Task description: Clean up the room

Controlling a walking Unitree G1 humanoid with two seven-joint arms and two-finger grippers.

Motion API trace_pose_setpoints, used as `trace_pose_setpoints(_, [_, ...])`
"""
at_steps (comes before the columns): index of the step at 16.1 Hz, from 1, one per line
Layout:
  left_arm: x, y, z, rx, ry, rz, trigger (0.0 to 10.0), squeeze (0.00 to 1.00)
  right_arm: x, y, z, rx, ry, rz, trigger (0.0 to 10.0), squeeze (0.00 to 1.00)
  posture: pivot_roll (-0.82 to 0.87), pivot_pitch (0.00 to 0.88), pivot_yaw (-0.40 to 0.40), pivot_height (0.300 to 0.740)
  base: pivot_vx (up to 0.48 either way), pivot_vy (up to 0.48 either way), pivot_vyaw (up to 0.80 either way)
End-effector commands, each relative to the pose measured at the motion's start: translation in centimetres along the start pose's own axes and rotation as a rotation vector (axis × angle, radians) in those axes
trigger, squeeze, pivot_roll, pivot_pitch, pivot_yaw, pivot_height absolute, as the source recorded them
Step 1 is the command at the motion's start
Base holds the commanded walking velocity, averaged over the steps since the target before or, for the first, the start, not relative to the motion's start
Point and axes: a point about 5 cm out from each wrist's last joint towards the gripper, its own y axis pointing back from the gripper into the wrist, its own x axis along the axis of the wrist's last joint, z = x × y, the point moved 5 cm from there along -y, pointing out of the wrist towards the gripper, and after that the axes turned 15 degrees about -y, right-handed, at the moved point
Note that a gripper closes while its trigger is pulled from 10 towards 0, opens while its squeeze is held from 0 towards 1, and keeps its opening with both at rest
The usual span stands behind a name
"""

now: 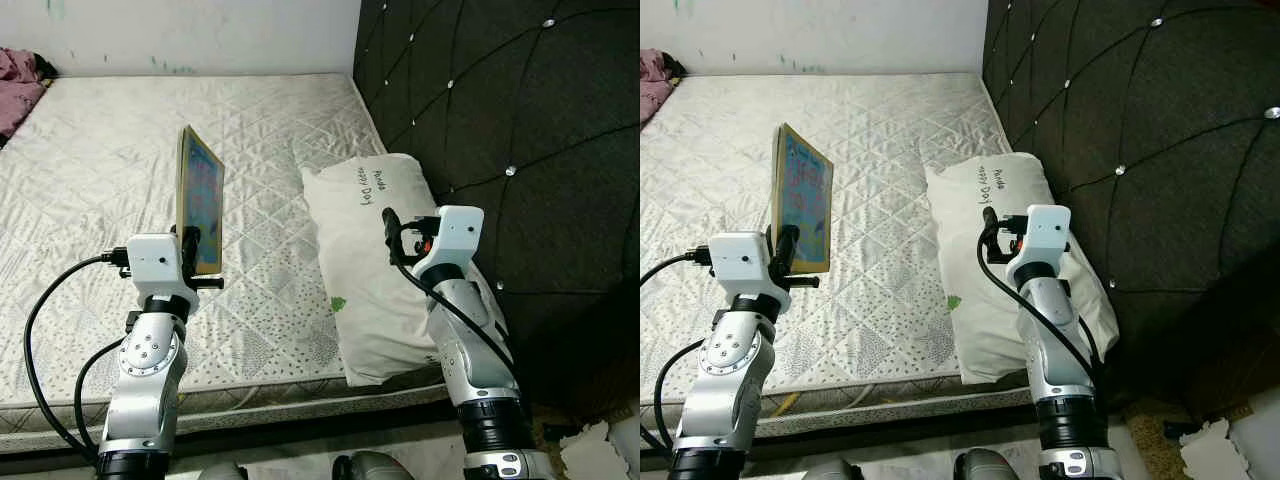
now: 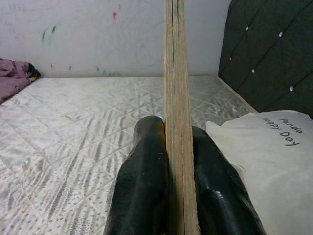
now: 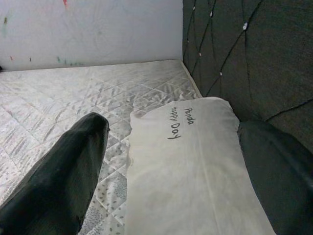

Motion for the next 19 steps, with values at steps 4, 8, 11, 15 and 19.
trace_pose_setpoints(4, [1.24,-0.55,0.08,0.003,0.0,0.046,10.0,0.0,0.38,-0.3,-0.23,0.017,0.001,0.007,10.0,0.0,-0.08,0.0,-0.015,0.73,0.0,0.0,0.0])
trace_pose_setpoints(8, [1.22,-0.54,0.15,0.001,-0.002,0.045,10.0,0.0,0.35,-0.3,-0.27,0.02,-0.002,0.006,10.0,0.0,-0.08,0.0,-0.015,0.72,0.0,0.0,0.0])
trace_pose_setpoints(11, [1.24,-0.57,0.22,-0.003,-0.008,0.046,10.0,0.0,0.34,-0.32,-0.31,0.022,-0.003,0.006,10.0,0.0,-0.08,0.0,-0.015,0.72,0.0,0.0,0.0])
trace_pose_setpoints(15, [1.24,-0.59,0.21,-0.001,-0.007,0.045,10.0,0.0,0.26,-0.35,-0.39,0.026,-0.001,0.001,10.0,0.0,-0.08,0.0,-0.015,0.7,0.0,0.0,0.0])
trace_pose_setpoints(19, [1.25,-0.62,0.23,0.001,-0.006,0.045,10.0,0.0,0.21,-0.39,-0.44,0.033,-0.001,-0.002,10.0,0.0,-0.08,0.0,-0.016,0.65,0.0,0.0,0.0])
